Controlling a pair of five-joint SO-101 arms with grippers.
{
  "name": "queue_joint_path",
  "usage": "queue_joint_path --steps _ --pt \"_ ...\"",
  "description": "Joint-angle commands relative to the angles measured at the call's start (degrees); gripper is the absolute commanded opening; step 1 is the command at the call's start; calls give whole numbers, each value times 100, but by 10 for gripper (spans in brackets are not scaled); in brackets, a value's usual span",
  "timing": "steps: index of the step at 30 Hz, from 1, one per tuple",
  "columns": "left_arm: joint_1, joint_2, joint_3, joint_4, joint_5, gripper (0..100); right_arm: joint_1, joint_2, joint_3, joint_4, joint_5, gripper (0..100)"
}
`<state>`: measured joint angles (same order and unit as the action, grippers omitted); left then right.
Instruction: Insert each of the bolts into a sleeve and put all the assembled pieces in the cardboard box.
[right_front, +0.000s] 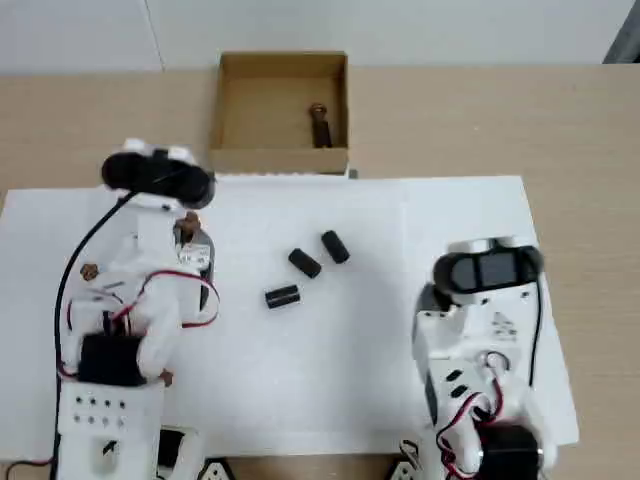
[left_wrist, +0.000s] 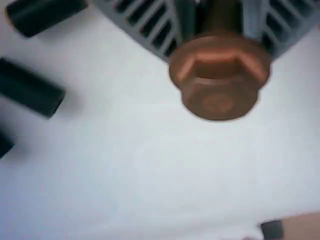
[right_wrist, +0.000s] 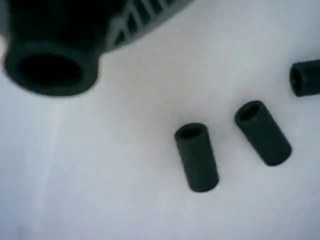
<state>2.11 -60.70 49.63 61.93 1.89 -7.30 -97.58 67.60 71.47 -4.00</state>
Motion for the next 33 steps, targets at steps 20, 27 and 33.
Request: queue_joint_path --steps 20,27,33 --pt "1846 -4413 2967 -1213 2224 6 -2782 -611 1389 -1455 501 3" --pt "1864 -4281 3011 -1785 3209 6 -2993 -611 1635 -1578 765 3" --pt "1873 -4281 3011 -2312 3552 6 -3301 -620 1653 -1578 765 2"
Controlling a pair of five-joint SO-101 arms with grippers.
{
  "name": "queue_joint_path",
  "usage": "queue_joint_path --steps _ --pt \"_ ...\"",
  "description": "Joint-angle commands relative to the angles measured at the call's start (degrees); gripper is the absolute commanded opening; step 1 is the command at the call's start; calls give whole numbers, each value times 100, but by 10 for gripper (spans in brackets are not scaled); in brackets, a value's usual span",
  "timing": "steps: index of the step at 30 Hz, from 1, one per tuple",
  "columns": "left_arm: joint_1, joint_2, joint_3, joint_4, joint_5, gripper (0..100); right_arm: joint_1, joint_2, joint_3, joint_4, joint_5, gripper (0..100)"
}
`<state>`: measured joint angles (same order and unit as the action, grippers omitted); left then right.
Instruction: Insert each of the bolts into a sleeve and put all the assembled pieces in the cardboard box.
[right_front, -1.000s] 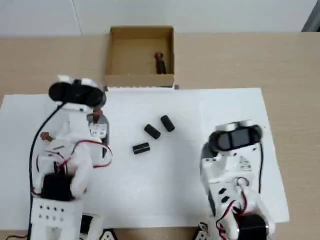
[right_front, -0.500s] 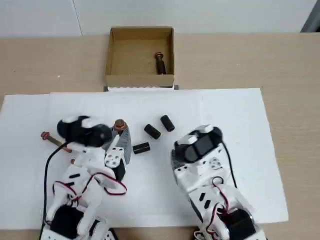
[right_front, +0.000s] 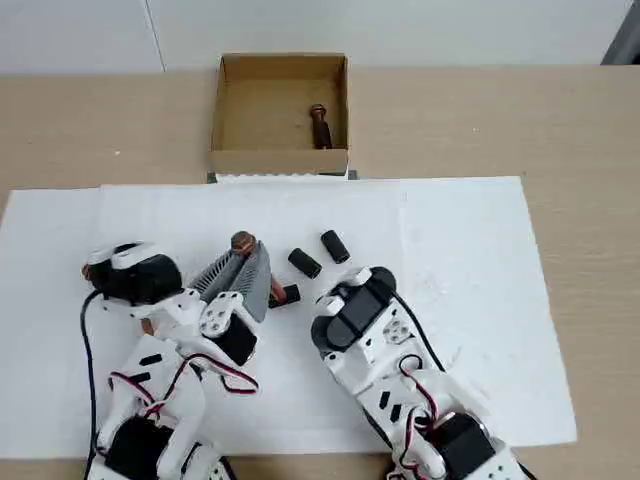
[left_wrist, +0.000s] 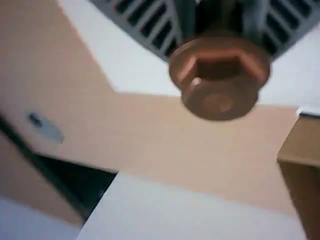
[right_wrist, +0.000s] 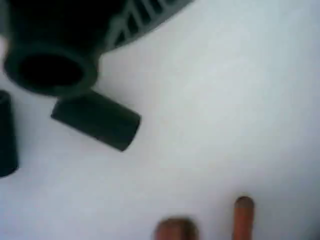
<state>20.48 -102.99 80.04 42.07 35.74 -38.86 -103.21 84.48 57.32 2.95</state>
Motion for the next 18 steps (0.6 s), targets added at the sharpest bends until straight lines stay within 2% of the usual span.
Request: queue_joint_path --steps 1,9,18 --pt "44 -53 -31 -378 211 6 -189 -57 -44 -163 70 2" --pt "624 -53 -31 -413 281 6 -242 -48 -35 -716 79 2" --pt "686 -35 -13 -413 281 6 -242 -48 -44 -725 440 2"
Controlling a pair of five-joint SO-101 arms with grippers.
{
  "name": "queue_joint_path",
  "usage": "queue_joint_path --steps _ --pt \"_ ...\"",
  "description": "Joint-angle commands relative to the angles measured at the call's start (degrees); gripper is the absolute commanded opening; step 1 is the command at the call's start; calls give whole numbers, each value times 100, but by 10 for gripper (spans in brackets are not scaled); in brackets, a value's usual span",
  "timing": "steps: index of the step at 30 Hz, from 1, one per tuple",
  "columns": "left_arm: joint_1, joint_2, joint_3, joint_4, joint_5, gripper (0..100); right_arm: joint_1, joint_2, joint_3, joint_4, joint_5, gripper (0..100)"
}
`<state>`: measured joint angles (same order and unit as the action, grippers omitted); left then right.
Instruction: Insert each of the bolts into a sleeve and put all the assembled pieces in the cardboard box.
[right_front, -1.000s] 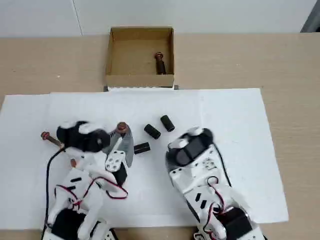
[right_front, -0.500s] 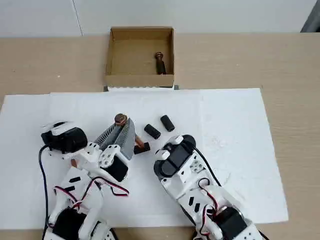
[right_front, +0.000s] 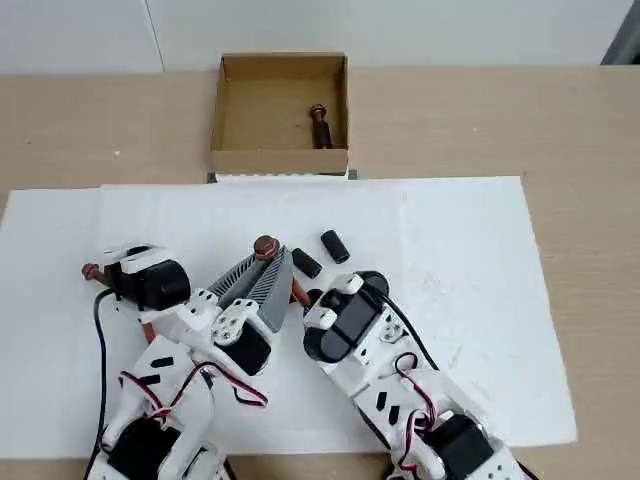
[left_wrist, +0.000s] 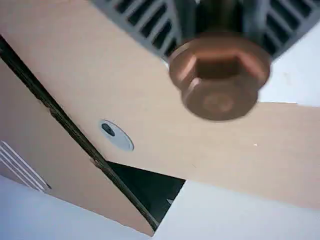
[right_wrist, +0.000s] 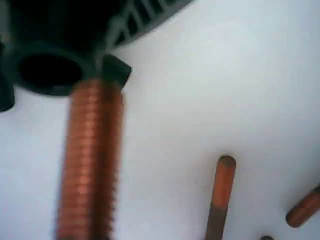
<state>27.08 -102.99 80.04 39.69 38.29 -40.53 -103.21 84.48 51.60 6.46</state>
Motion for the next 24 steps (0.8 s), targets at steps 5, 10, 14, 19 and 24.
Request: queue_joint_path --steps 5,10,14,19,24 --pt "26 -53 215 -176 26 6 -233 -48 -62 -136 88 2" --pt "18 -53 242 -185 26 6 -365 -48 -62 -154 88 2" --pt "9 -53 251 -185 26 6 -365 -48 -70 -154 88 2" --pt "35 -53 251 -62 18 6 -365 -48 -70 -154 88 2" --pt "404 -53 207 712 0 6 -356 -48 -70 -154 88 2"
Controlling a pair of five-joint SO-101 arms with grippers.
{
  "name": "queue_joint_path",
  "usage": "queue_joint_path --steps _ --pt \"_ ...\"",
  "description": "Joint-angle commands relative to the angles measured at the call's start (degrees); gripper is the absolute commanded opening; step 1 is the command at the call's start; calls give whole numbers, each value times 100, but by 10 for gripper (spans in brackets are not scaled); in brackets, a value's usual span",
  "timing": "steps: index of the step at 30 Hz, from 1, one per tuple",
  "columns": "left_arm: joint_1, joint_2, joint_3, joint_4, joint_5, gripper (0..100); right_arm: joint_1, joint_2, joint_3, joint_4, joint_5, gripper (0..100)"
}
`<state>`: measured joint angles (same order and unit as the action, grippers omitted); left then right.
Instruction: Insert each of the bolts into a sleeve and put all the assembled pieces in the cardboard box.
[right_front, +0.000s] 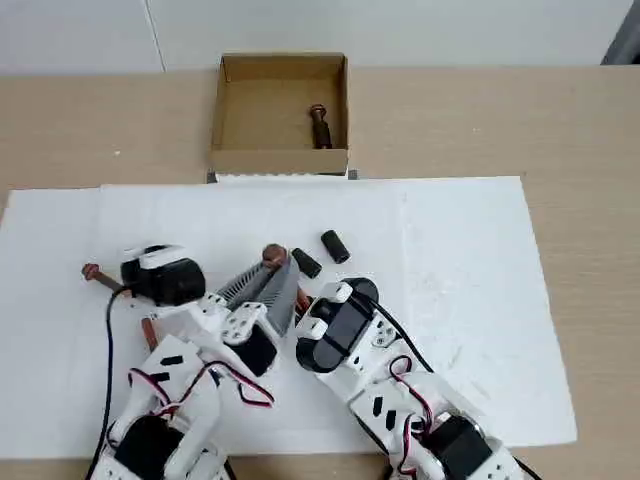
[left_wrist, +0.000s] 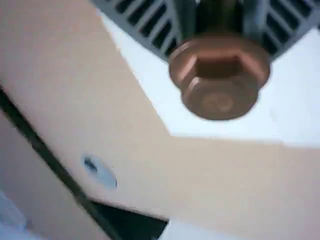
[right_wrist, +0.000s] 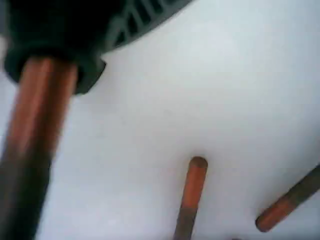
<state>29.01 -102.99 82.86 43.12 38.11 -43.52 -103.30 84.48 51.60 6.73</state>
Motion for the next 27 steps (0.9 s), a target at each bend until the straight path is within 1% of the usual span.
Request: queue_joint_path --steps 1,5,12,18,20,22,24,27 --pt "290 -62 -75 510 18 6 -57 -40 -79 -154 62 2" --pt "404 -62 -75 862 -193 6 -57 -40 -167 -154 62 2" --pt "607 -62 -75 1415 -202 6 -48 -40 -167 -154 62 2" --pt "589 -62 -75 1503 -756 13 -48 -40 -149 -154 62 2" --pt "589 -62 -75 1503 -853 61 -48 -40 -141 -154 62 2" --pt "580 -62 -75 1521 -932 140 -48 -40 -141 -145 62 2" --pt "580 -62 -66 1538 -967 197 -48 -40 -141 -127 62 2" --pt "580 -53 -66 1538 -1081 206 -48 -40 -141 -127 62 2"
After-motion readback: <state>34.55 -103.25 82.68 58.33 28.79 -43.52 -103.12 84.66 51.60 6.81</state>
